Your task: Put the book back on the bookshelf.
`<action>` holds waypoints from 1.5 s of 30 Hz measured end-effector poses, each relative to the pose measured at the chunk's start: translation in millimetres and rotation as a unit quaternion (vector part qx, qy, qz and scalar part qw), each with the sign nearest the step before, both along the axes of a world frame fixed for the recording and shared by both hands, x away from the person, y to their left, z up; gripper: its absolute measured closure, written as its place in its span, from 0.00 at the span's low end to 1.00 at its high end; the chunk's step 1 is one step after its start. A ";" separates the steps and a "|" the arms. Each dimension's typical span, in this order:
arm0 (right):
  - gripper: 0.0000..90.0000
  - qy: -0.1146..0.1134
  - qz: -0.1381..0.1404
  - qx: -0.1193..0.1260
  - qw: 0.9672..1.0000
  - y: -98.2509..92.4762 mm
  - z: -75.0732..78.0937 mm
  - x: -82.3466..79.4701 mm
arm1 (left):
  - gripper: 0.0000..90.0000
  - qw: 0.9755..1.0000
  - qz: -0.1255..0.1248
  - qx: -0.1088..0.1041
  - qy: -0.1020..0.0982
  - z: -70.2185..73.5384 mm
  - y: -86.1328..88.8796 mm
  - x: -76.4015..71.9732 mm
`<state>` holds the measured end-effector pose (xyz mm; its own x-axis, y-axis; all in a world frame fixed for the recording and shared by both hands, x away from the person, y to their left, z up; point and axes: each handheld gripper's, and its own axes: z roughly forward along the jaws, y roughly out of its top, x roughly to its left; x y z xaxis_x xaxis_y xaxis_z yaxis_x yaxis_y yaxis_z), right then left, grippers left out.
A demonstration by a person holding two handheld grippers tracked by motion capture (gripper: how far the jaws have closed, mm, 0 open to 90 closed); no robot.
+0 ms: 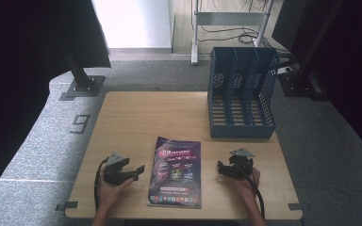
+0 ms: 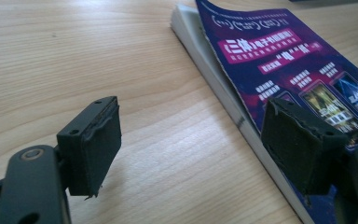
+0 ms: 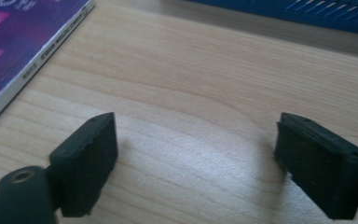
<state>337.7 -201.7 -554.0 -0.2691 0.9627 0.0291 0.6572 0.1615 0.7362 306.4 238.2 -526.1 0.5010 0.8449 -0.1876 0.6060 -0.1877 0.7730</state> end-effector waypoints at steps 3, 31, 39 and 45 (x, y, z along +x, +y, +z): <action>0.15 0.002 -0.003 0.018 1.000 -3.0 1.4 0.5 | 0.22 1.000 0.002 -0.001 -0.002 0.3 -1.1 -0.3; 0.22 -0.032 0.039 0.059 0.997 17.4 18.0 -7.3 | 0.22 1.000 -0.004 -0.005 -0.008 0.8 -2.8 -1.1; 0.23 -0.047 0.065 0.071 0.994 31.8 26.5 -10.7 | 0.22 1.000 -0.005 -0.007 -0.006 0.3 -5.4 -1.2; 0.23 -0.051 0.089 0.083 0.991 44.7 28.0 -12.5 | 0.22 1.000 -0.005 -0.010 -0.007 3.1 -9.4 -0.9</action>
<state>325.2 -156.9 -526.0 -0.4449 0.8836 0.1460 0.5490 0.1403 0.8240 305.5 228.7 -523.0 0.5115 0.8364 -0.1969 0.5932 -0.1779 0.7851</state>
